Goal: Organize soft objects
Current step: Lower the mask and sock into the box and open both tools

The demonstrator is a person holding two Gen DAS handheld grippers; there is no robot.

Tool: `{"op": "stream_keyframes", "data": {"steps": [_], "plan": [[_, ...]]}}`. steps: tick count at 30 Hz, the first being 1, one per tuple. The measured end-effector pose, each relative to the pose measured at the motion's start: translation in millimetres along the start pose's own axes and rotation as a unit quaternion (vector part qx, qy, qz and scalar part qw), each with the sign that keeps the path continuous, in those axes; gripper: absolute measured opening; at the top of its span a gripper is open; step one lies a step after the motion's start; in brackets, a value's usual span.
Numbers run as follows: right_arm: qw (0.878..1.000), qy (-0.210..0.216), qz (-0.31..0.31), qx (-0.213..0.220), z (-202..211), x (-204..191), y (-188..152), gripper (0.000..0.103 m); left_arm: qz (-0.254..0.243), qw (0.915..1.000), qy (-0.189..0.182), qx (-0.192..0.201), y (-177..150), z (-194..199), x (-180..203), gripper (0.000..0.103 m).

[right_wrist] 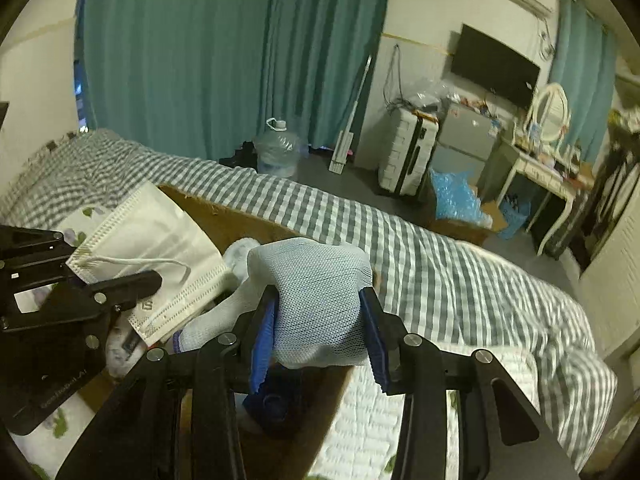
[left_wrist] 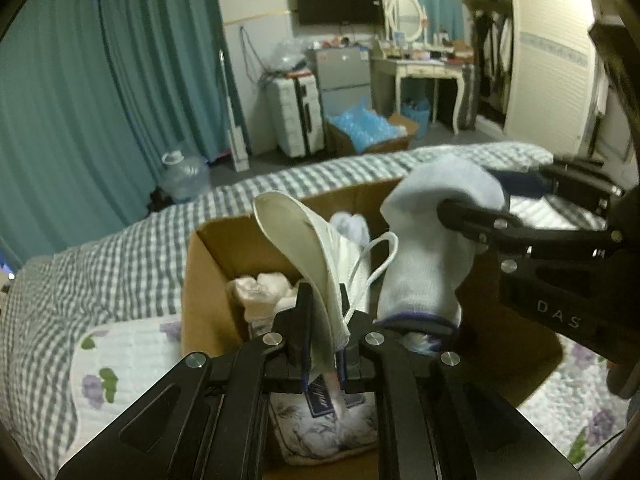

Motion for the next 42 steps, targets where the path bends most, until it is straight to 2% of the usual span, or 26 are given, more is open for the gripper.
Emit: {"op": "stream_keyframes", "data": {"steps": [5,7,10,12,16,22,23,24,25,26,27,29,30,36,42], "plan": [[1.0,0.004,-0.016,0.012,-9,-3,11,0.053,0.007,0.9998,0.013,-0.009,-3,-10,-6,0.013],[0.999,0.006,-0.029,0.02,-7,2,15,0.067,0.02,0.9995,0.013,-0.02,-3,-12,-9,0.013],[0.998,0.003,-0.044,0.036,6,5,20,0.071,0.038,0.9988,0.003,-0.031,-2,-7,-12,0.014],[0.998,-0.005,-0.046,0.043,21,9,26,0.074,0.051,0.9981,-0.006,-0.035,1,3,-13,0.014],[0.997,-0.017,-0.051,0.061,61,15,37,0.075,0.063,0.9978,-0.006,-0.022,10,30,-14,0.014],[0.992,-0.045,-0.057,0.102,146,26,59,0.08,0.052,0.9982,-0.005,0.03,31,102,-11,0.014],[0.991,-0.051,-0.057,0.11,163,26,63,0.08,0.049,0.9979,-0.006,0.042,35,117,-10,0.021],[0.99,-0.054,-0.058,0.119,179,27,65,0.082,0.045,0.9976,-0.008,0.052,38,131,-8,0.031],[0.989,-0.056,-0.059,0.125,192,27,68,0.084,0.043,0.9973,-0.009,0.059,41,139,-7,0.064],[0.988,-0.059,-0.061,0.132,206,27,70,0.084,0.042,0.9968,-0.01,0.068,44,149,-6,0.077],[0.986,-0.063,-0.063,0.138,220,27,72,0.085,0.041,0.9952,-0.013,0.088,47,163,-4,0.084],[0.985,-0.061,-0.067,0.148,240,26,74,0.085,0.036,0.9906,-0.027,0.129,53,180,2,0.084],[0.984,-0.06,-0.068,0.151,249,25,74,0.085,0.031,0.9905,-0.032,0.13,55,182,5,0.084],[0.984,-0.054,-0.064,0.156,262,22,62,0.086,0.049,0.9927,-0.038,0.104,53,148,11,0.084],[0.99,-0.05,-0.066,0.117,218,27,36,0.086,0.055,0.9953,-0.029,0.073,36,107,7,0.084]]}}
Point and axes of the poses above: each gripper's, at about its wrist camera, not at the fingertips, and z roughly against the way its jaws point, x to its right, y to its top, the point moved 8 cm from there along -z, roughly the way its jaws point, and after that the axes turned 11 degrees about z, right-handed, at the moved point
